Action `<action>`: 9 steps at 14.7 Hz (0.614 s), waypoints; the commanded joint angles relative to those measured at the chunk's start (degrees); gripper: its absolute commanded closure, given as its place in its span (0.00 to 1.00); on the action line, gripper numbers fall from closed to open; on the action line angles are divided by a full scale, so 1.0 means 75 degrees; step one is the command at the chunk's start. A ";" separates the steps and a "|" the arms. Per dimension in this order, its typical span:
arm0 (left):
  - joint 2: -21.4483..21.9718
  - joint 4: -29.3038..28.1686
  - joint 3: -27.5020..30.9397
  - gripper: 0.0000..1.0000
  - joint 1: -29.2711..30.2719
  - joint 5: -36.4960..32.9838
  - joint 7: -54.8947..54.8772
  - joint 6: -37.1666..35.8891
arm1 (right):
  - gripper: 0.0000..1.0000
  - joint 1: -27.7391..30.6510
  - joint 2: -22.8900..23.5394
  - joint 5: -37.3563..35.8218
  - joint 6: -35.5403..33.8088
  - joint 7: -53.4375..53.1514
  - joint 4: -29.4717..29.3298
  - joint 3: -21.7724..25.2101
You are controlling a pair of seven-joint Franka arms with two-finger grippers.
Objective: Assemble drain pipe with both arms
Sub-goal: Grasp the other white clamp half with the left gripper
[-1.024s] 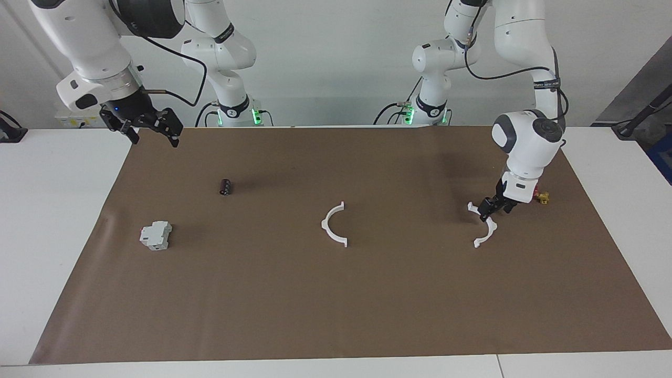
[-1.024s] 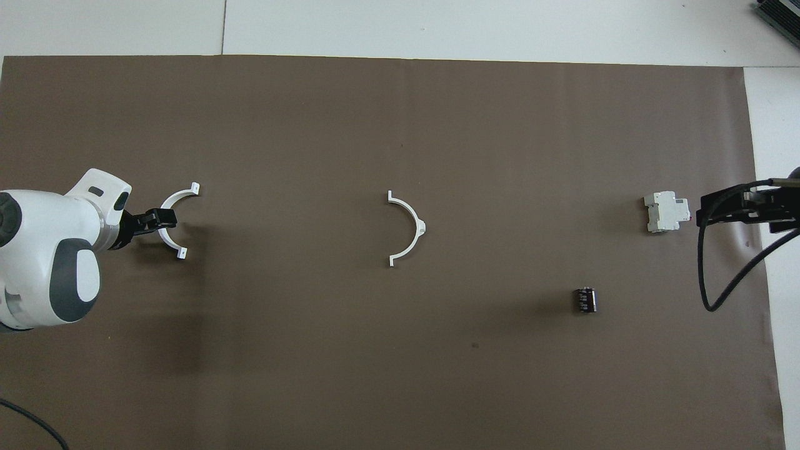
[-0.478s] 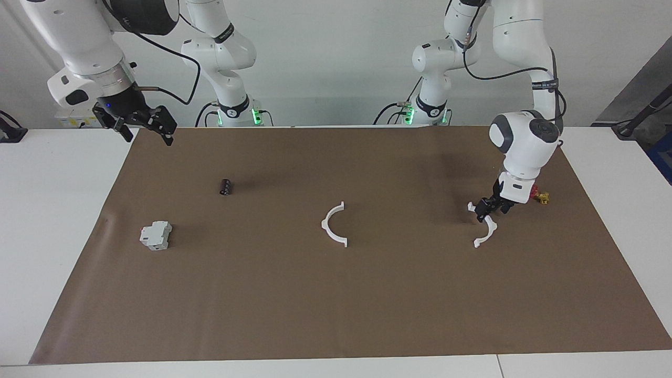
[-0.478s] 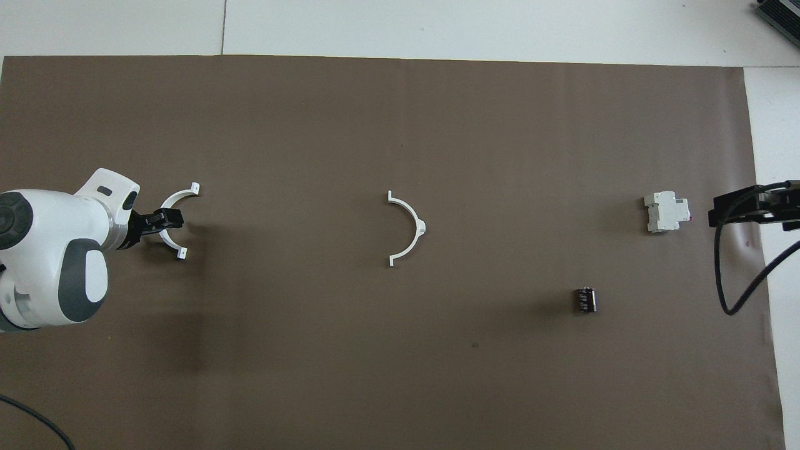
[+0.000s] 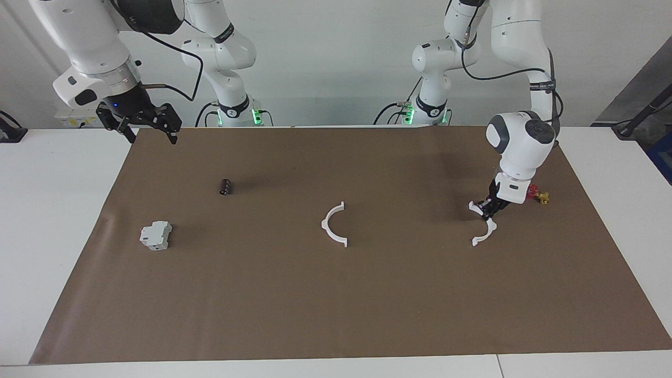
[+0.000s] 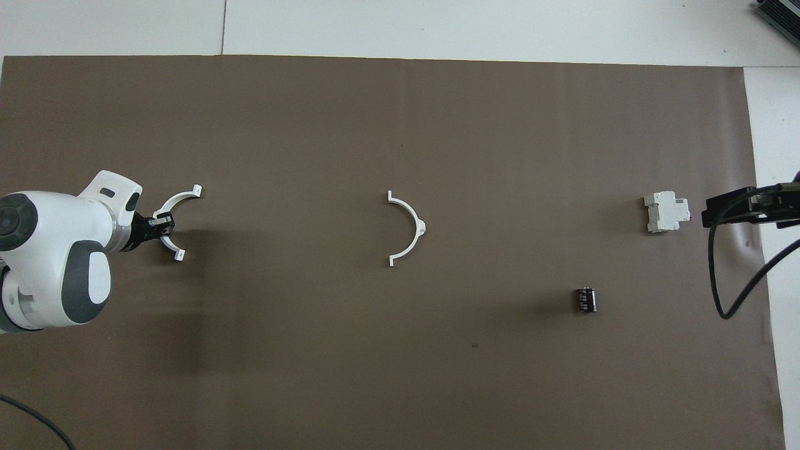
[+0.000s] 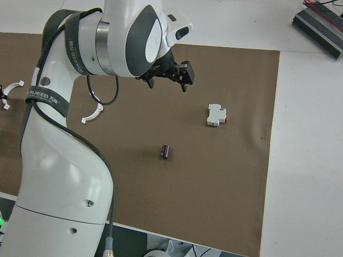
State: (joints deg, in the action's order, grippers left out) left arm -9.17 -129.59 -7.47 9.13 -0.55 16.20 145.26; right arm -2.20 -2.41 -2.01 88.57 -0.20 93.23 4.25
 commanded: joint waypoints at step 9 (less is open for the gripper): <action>-0.0066 0.1072 0.0093 1.00 -0.2655 0.0073 0.4505 -0.0758 | 0.00 0.0012 -0.0054 -0.0084 -0.0067 0.0167 -0.0043 -0.0039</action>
State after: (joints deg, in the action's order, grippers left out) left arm -9.14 -122.57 -7.72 -6.77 -0.54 46.00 141.17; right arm -2.21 -2.41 -2.01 88.57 -0.17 93.05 4.24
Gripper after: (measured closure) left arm 0.930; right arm 0.000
